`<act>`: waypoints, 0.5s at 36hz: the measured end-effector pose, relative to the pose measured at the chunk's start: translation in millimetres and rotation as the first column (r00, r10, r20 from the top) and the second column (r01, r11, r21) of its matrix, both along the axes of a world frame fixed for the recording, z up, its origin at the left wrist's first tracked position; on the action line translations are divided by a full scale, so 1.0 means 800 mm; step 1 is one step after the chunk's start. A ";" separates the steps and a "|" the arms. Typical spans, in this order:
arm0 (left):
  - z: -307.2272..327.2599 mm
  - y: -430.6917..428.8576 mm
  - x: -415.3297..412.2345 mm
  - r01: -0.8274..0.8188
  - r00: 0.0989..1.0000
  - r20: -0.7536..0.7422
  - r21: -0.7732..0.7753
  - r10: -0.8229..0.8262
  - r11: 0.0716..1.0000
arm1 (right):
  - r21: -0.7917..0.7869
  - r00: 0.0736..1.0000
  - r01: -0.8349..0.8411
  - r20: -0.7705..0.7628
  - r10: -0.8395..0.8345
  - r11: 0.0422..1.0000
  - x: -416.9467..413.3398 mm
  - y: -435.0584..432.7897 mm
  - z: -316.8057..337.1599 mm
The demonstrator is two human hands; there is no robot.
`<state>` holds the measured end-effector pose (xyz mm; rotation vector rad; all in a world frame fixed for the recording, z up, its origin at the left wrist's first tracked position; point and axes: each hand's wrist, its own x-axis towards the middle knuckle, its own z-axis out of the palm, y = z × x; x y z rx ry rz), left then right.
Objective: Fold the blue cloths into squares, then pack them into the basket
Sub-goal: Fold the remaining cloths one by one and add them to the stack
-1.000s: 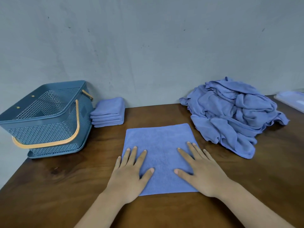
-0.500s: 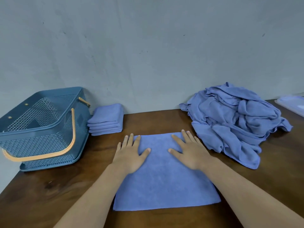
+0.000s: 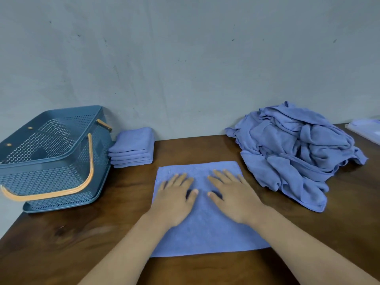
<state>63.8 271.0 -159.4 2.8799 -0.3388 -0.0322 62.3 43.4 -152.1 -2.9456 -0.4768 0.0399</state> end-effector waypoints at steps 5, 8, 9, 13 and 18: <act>-0.007 -0.014 -0.073 0.073 0.996 -0.046 -0.017 -0.074 0.997 | 0.021 0.995 -0.016 -0.095 0.018 1.000 -0.070 -0.002 -0.009; -0.010 0.005 -0.105 0.084 0.996 -0.014 0.003 -0.084 0.996 | 0.032 0.998 0.006 -0.068 -0.004 0.999 -0.100 -0.027 -0.014; -0.012 0.012 -0.114 0.084 0.996 -0.003 0.013 -0.084 0.996 | 0.037 0.998 0.020 -0.068 -0.017 0.999 -0.108 -0.038 -0.015; -0.013 0.043 -0.140 0.050 0.999 0.018 0.040 -0.050 0.998 | 0.036 0.996 0.058 -0.077 -0.055 0.998 -0.130 -0.068 -0.019; -0.011 0.055 -0.162 0.011 1.000 0.006 0.019 -0.011 1.000 | 0.042 0.994 0.095 -0.051 -0.093 0.995 -0.144 -0.068 -0.021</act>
